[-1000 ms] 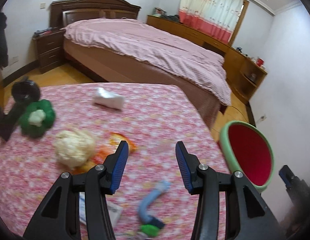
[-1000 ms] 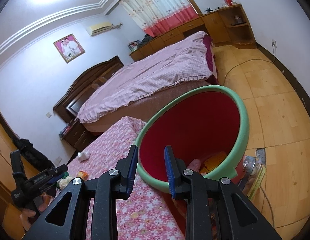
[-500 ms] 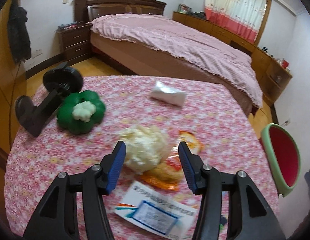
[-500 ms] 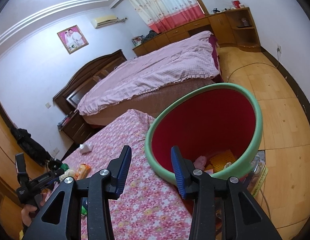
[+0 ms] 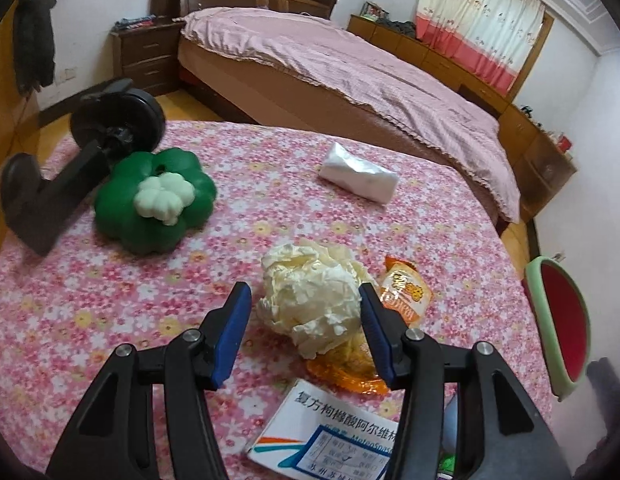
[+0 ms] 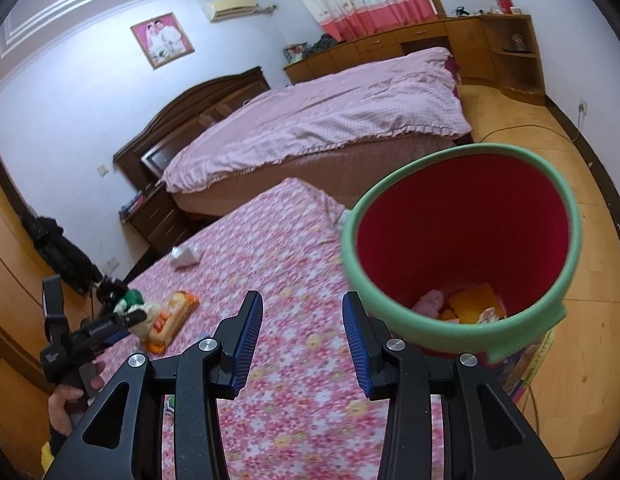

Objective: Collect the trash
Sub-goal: 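Move the left gripper to the crumpled cream paper ball and grasp it, then grasp the blue plastic toy with the right gripper while the left holds the paper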

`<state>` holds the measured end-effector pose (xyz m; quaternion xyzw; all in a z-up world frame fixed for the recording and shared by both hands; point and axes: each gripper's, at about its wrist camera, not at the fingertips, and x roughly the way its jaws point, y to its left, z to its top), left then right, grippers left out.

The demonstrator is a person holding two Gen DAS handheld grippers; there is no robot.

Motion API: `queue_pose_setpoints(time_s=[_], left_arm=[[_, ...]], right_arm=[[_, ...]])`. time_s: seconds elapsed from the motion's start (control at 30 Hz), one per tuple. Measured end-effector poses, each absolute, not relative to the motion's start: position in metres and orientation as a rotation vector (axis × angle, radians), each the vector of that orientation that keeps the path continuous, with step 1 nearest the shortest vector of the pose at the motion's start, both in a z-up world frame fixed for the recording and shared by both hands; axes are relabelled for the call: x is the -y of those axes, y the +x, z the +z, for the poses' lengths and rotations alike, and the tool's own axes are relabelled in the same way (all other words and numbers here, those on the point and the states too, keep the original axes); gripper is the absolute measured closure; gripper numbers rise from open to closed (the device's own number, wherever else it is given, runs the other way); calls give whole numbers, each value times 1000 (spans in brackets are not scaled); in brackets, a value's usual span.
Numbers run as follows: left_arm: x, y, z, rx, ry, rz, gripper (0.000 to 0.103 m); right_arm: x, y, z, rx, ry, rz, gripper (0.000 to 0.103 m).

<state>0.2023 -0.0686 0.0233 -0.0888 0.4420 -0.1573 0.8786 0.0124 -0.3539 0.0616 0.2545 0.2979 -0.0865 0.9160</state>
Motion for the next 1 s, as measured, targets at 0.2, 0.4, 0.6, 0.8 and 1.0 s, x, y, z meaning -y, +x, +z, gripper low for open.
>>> queue_pose_setpoints(time_s=[0.2, 0.4, 0.6, 0.8, 1.0], left_arm=[[64, 206, 15, -925, -280, -383, 50], [59, 199, 22, -868, -276, -386, 57], [49, 193, 35, -801, -274, -365, 57], [41, 191, 36, -780, -248, -317, 57], [35, 189, 37, -765, -265, -313, 57]], right_arm=[[330, 33, 51, -670, 506, -150, 61], [303, 57, 37, -729, 519, -104, 60], [276, 78, 29, -782, 492, -50, 60], [252, 97, 21, -831, 471, -4, 61], [231, 116, 9, -897, 439, 16, 61]])
